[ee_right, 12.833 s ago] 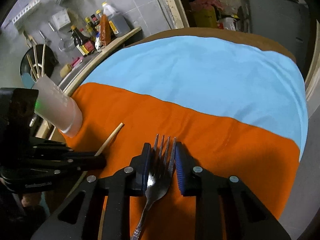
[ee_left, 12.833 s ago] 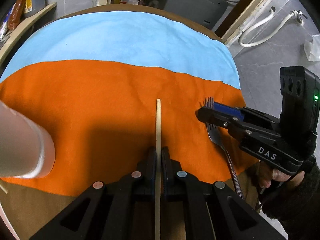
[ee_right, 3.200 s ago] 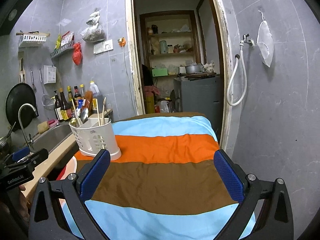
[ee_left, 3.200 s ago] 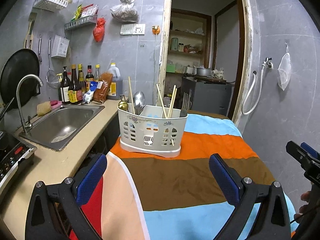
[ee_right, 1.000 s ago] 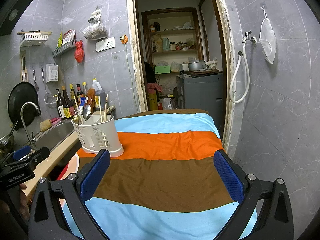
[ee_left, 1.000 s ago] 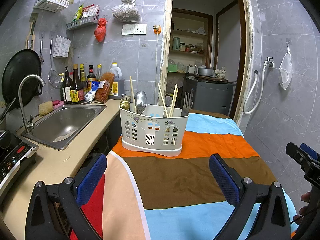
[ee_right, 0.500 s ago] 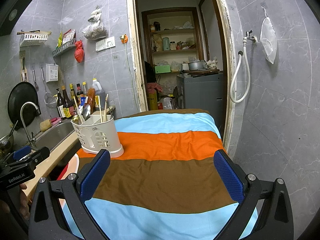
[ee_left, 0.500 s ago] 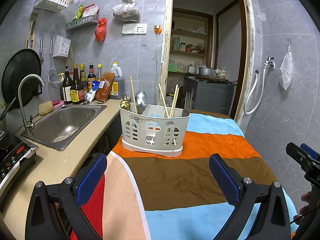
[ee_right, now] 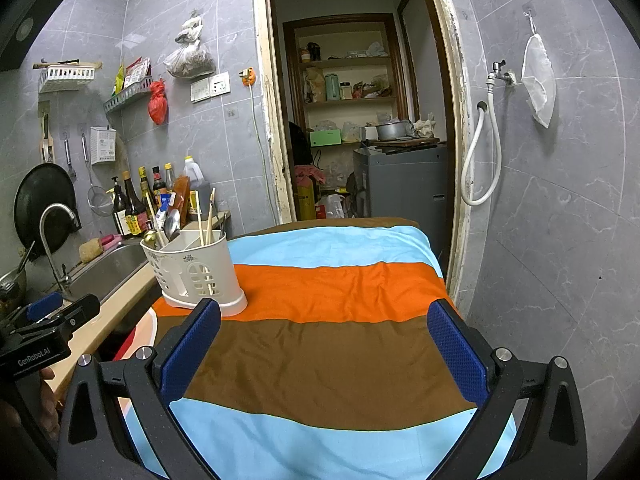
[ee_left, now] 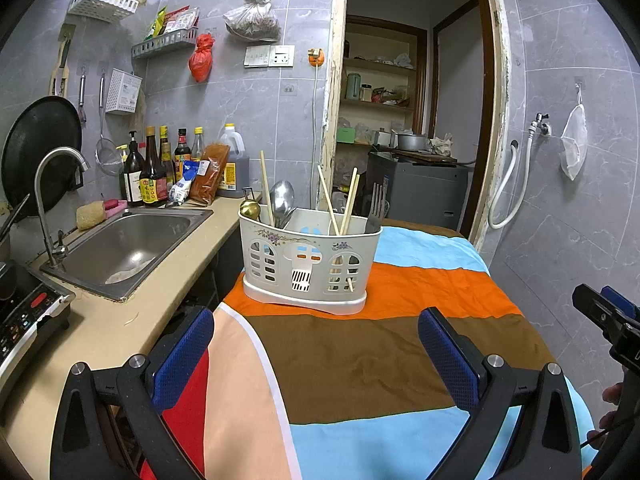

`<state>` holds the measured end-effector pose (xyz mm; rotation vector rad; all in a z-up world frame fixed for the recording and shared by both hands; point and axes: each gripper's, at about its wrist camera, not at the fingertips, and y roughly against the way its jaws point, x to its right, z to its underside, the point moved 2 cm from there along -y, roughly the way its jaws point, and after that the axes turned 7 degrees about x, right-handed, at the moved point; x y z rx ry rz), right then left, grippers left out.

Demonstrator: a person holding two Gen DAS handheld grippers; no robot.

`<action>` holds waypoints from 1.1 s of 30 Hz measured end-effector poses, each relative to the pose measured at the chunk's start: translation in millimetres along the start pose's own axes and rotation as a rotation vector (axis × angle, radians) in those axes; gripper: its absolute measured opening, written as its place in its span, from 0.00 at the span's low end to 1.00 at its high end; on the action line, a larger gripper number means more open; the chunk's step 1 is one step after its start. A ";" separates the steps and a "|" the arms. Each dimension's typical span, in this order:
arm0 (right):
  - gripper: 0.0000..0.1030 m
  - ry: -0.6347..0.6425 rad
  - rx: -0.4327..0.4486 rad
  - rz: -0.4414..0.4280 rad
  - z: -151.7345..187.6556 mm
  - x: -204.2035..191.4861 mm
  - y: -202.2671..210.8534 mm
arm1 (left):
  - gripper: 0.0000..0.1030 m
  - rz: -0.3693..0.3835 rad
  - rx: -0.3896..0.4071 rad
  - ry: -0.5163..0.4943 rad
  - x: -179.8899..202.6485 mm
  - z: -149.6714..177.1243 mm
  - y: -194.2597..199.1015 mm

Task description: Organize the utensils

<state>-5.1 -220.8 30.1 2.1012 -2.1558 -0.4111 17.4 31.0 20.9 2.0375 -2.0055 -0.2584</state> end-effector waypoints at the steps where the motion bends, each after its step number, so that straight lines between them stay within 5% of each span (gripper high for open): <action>1: 0.99 0.000 0.000 0.000 0.4 0.0 -0.3 | 1.00 0.000 0.000 0.000 0.1 0.1 -0.5; 33: 0.99 -0.001 -0.006 0.000 1.2 -1.7 -0.6 | 1.00 -0.003 0.013 0.008 3.1 -3.3 -7.1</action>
